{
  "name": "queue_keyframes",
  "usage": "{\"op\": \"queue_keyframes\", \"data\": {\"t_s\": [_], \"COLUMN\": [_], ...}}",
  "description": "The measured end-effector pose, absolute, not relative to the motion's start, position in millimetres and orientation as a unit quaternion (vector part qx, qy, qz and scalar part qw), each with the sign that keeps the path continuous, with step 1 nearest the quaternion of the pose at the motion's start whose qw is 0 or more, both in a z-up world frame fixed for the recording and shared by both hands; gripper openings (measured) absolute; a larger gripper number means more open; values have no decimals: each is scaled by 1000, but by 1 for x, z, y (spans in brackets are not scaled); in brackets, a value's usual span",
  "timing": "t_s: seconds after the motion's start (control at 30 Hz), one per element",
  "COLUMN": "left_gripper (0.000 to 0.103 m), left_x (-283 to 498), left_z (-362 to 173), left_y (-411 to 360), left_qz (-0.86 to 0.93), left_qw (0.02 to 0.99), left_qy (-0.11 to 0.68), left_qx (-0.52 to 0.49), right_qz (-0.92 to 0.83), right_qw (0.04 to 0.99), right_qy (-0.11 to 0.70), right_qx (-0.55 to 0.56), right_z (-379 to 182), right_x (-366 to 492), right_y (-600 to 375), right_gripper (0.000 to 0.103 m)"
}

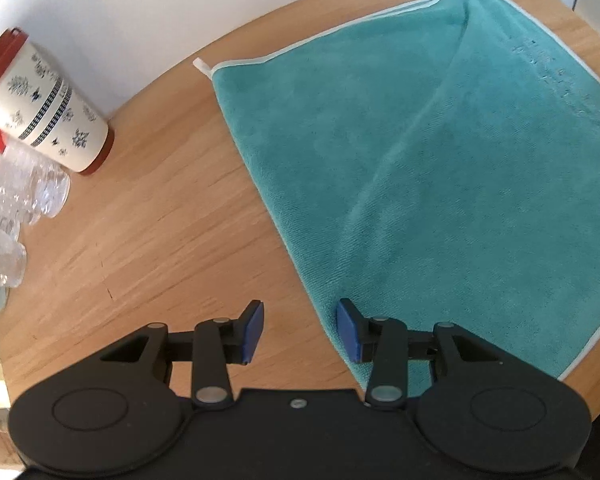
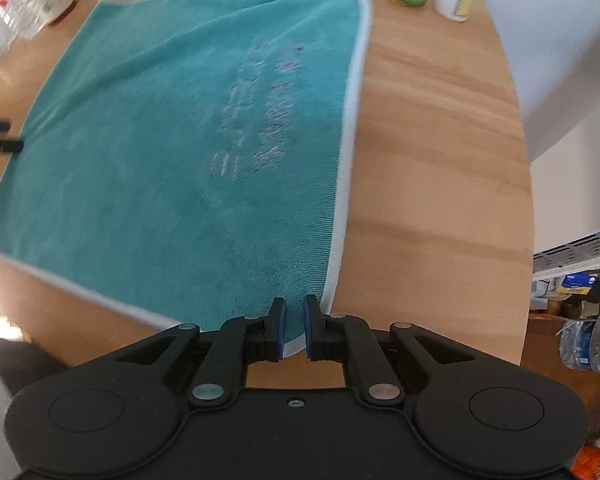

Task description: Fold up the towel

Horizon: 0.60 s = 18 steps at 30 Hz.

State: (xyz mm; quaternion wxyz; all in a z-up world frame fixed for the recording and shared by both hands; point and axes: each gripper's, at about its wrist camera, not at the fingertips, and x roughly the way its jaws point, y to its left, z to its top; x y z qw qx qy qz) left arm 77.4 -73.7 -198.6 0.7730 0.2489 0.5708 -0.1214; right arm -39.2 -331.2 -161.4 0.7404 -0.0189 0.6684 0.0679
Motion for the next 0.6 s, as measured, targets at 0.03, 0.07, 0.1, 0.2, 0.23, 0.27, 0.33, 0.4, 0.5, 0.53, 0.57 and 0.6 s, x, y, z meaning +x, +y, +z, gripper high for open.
{"op": "queue_keyframes", "data": {"t_s": [0.03, 0.07, 0.1, 0.2, 0.23, 0.27, 0.33, 0.4, 0.5, 0.53, 0.57, 0.6], "left_gripper": [37, 36, 36, 36, 36, 36, 36, 36, 36, 36, 36, 36], "left_x": [80, 86, 92, 108, 116, 121, 148, 172, 198, 209, 214, 222], "left_z": [-198, -193, -184, -176, -176, -176, -177, -175, -176, -179, -182, -188], "left_y": [-73, -68, -63, -69, -71, -72, -79, -88, -105, -112, -116, -120], "left_qz": [-117, -106, -98, -102, -105, -107, -114, -135, -161, -171, -174, -176], "left_qw": [771, 774, 787, 801, 805, 808, 821, 832, 837, 835, 834, 832], "left_qy": [578, 588, 583, 553, 542, 537, 516, 501, 490, 490, 490, 491], "left_qx": [241, 211, 177, 207, 215, 216, 215, 196, 183, 182, 184, 189], "right_qz": [62, 60, 62, 70, 76, 78, 84, 78, 73, 72, 71, 74], "right_qw": [733, 726, 724, 743, 755, 760, 782, 797, 805, 804, 803, 798], "right_qy": [678, 686, 687, 666, 652, 645, 617, 599, 588, 590, 592, 598], "right_qx": [-12, -2, 10, 19, 16, 13, 4, 9, 15, 13, 13, 16], "right_z": [-162, -161, -159, -147, -142, -141, -137, -142, -149, -153, -156, -163], "right_x": [-36, -31, -25, -1, 9, 17, 50, 78, 106, 110, 110, 113], "right_y": [-331, -334, -338, -348, -350, -353, -357, -360, -356, -354, -353, -349], "right_gripper": [10, 11, 14, 36, 38, 38, 38, 38, 38, 38, 38, 38]}}
